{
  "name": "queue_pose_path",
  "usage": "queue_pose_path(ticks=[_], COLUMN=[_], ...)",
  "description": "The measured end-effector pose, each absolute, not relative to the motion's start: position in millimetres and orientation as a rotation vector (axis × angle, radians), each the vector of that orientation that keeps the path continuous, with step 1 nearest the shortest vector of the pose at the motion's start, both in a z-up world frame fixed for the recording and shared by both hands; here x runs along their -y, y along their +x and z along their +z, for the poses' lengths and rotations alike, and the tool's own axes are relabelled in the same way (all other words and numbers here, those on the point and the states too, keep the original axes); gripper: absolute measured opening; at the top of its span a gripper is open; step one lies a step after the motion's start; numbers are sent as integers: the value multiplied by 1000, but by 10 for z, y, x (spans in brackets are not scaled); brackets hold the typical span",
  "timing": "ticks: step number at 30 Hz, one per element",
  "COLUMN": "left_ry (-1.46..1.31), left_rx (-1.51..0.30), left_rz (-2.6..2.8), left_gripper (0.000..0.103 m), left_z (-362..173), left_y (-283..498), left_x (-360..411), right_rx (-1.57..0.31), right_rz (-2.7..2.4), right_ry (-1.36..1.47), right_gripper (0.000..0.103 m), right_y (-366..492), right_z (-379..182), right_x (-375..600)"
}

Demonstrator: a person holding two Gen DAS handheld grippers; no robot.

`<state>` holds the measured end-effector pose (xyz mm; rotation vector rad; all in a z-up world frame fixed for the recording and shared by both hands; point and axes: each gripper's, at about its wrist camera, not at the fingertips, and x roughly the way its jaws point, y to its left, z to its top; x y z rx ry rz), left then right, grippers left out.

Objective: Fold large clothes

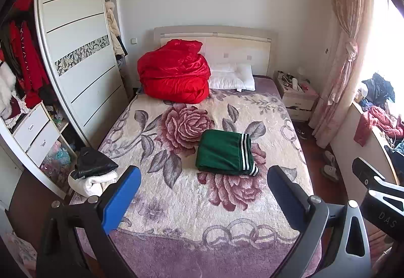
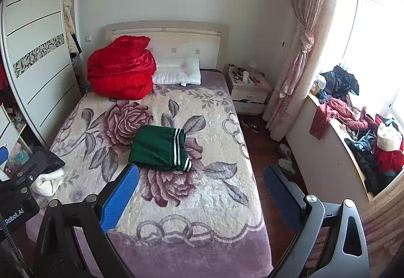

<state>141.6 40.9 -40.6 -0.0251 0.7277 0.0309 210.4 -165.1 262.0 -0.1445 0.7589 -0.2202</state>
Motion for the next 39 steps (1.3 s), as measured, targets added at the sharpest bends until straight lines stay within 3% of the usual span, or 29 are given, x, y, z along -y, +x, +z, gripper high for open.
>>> queue_pose_path(ticks=[39], left_ry=[-12], left_rx=[-692], left_rz=[20], left_gripper=[102], left_z=[-229], left_y=[1316], left_x=[-394], right_rx=[-746], right_rz=[-205], right_ry=[-113], right_gripper=[100], right_y=[1977], right_z=[2656], right_x=[1607])
